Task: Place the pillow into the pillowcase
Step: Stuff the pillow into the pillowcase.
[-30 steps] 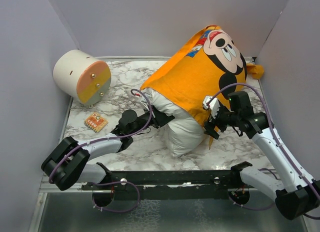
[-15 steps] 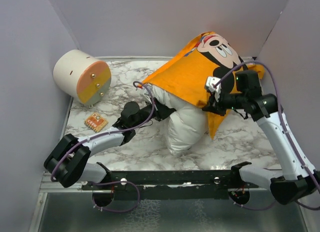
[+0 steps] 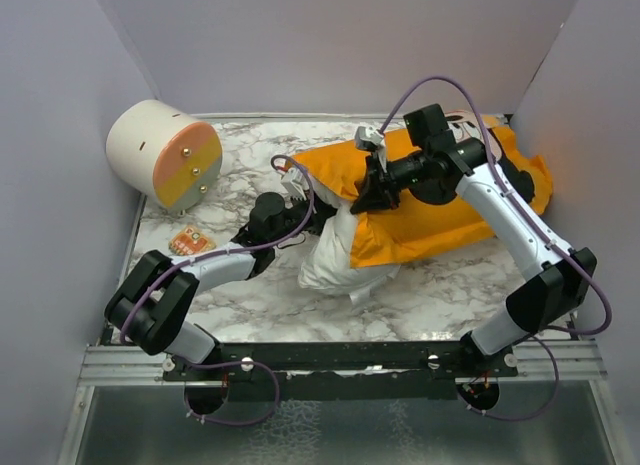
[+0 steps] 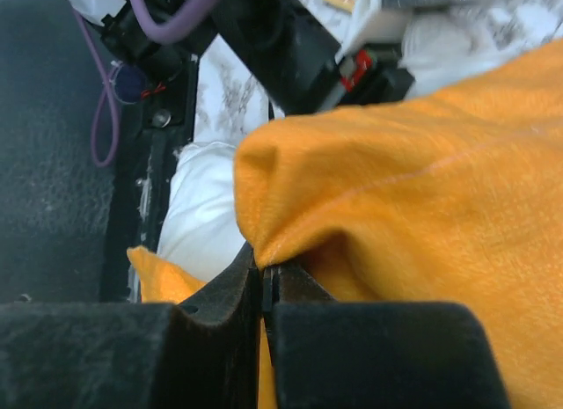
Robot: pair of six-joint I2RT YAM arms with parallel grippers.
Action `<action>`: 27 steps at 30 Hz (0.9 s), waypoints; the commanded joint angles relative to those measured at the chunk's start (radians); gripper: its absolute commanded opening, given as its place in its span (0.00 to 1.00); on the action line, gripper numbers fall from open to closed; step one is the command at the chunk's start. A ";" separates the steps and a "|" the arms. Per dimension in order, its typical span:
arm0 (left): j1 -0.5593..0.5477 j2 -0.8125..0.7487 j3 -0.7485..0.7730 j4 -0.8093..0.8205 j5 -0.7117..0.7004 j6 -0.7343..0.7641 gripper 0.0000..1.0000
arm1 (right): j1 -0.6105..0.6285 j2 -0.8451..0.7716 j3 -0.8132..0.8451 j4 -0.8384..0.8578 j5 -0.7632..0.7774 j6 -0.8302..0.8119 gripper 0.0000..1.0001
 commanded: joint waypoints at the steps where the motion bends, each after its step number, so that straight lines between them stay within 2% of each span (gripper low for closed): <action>1: -0.022 0.002 -0.078 0.208 0.043 0.048 0.05 | -0.065 -0.131 -0.210 0.303 -0.195 0.129 0.01; 5: 0.000 -0.032 -0.145 0.154 0.052 0.076 0.49 | -0.130 -0.198 -0.292 0.310 -0.217 0.122 0.01; 7: 0.001 -0.111 -0.160 0.026 0.019 0.132 0.65 | -0.158 -0.215 -0.314 0.307 -0.228 0.120 0.01; 10: 0.001 -0.318 -0.164 -0.267 -0.056 0.233 0.82 | -0.181 -0.225 -0.332 0.311 -0.241 0.122 0.01; 14: 0.003 -0.599 -0.143 -0.660 -0.148 0.312 0.89 | -0.192 -0.216 -0.340 0.337 -0.247 0.144 0.01; 18: 0.007 -0.816 -0.108 -0.884 -0.177 0.306 0.91 | -0.195 -0.192 -0.330 0.341 -0.257 0.154 0.01; 20: 0.007 -0.859 -0.104 -0.892 -0.101 0.266 0.90 | -0.195 -0.187 -0.326 0.341 -0.259 0.158 0.01; 22: 0.006 -0.858 -0.128 -0.803 0.031 0.195 0.89 | -0.195 -0.183 -0.327 0.344 -0.254 0.162 0.01; 24: -0.014 -0.820 -0.150 -0.714 0.087 0.142 0.88 | -0.195 -0.179 -0.328 0.344 -0.253 0.166 0.01; 27: -0.163 -0.725 -0.123 -0.713 -0.049 0.203 0.89 | -0.195 -0.173 -0.325 0.343 -0.253 0.170 0.01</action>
